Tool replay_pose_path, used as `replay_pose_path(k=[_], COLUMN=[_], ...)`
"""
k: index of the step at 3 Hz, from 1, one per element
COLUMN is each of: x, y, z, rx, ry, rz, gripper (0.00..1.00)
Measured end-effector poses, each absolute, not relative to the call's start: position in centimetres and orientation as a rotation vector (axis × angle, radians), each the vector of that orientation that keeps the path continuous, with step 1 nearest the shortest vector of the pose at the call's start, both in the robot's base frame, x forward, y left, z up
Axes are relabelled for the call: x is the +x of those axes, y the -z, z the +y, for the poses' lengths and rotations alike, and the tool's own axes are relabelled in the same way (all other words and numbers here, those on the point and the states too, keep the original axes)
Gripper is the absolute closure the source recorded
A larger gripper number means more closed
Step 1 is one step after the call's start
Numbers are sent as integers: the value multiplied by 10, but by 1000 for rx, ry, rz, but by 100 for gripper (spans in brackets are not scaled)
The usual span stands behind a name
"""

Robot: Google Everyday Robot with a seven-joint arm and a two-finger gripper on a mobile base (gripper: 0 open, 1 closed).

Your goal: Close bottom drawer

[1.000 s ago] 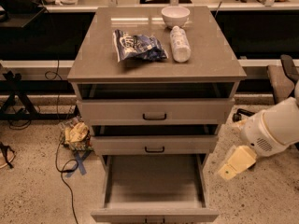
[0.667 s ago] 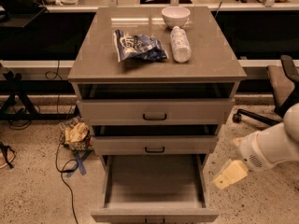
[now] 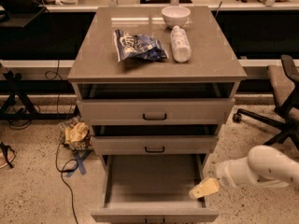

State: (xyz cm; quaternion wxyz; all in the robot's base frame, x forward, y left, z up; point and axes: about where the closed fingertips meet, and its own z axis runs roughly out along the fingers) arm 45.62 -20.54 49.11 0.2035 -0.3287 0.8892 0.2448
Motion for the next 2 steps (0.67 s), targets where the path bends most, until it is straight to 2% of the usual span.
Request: replay_pose_path(k=[1,2], x=[449,438], y=[-384,-372], z=[-166,-162], rx=[-833,-825], ry=[-837,-870], rz=[2566,2579], gripper=[0,0])
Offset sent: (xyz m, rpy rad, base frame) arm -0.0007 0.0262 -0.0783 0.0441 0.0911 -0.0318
